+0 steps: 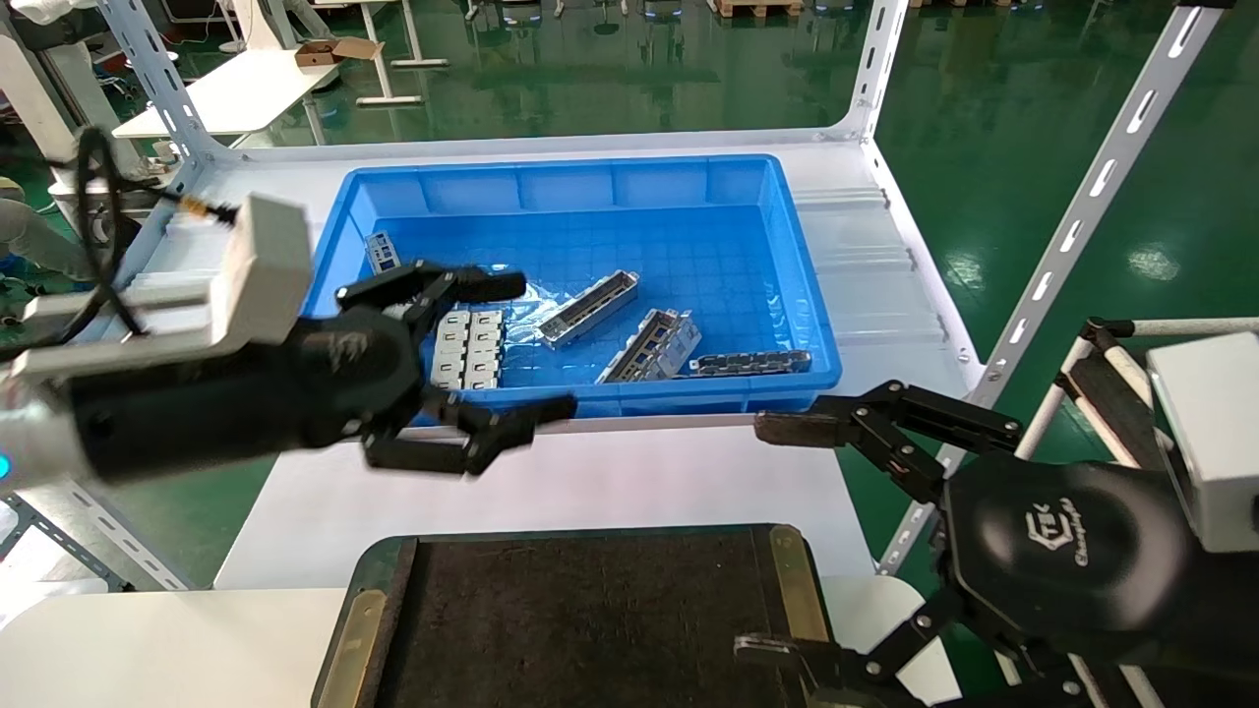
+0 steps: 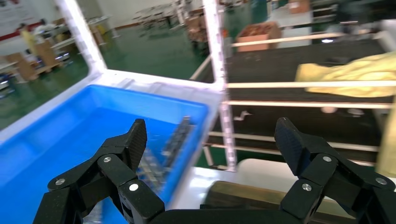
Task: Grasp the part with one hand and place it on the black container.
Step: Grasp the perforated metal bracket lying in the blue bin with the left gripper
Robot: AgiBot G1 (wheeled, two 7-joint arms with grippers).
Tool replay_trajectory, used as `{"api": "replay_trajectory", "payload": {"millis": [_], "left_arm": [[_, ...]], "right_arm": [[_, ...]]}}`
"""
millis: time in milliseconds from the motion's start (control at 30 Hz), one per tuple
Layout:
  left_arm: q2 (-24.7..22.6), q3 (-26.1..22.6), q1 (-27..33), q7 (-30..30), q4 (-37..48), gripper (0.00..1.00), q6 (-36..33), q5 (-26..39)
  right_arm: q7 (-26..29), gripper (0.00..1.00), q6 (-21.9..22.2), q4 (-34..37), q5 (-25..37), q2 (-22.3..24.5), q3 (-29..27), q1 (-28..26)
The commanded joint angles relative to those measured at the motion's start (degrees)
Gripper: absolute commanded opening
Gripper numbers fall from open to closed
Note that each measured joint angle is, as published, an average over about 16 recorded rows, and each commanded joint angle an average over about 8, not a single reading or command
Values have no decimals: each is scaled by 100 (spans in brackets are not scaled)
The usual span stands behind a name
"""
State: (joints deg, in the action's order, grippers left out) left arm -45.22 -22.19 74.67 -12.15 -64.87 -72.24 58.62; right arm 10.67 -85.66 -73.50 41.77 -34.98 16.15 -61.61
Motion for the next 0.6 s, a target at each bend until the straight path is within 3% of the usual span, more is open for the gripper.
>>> {"api": "replay_trajectory", "payload": {"millis": [33, 600], "left_arm": [[-173, -110, 225, -45, 158, 100, 158, 249], [-1932, -811, 1645, 458, 2873, 100, 1495, 1785]], "right_arm": [[0, 100, 0, 0, -1, 0, 1, 0], [-4, 100, 3, 0, -6, 3, 8, -2]]}}
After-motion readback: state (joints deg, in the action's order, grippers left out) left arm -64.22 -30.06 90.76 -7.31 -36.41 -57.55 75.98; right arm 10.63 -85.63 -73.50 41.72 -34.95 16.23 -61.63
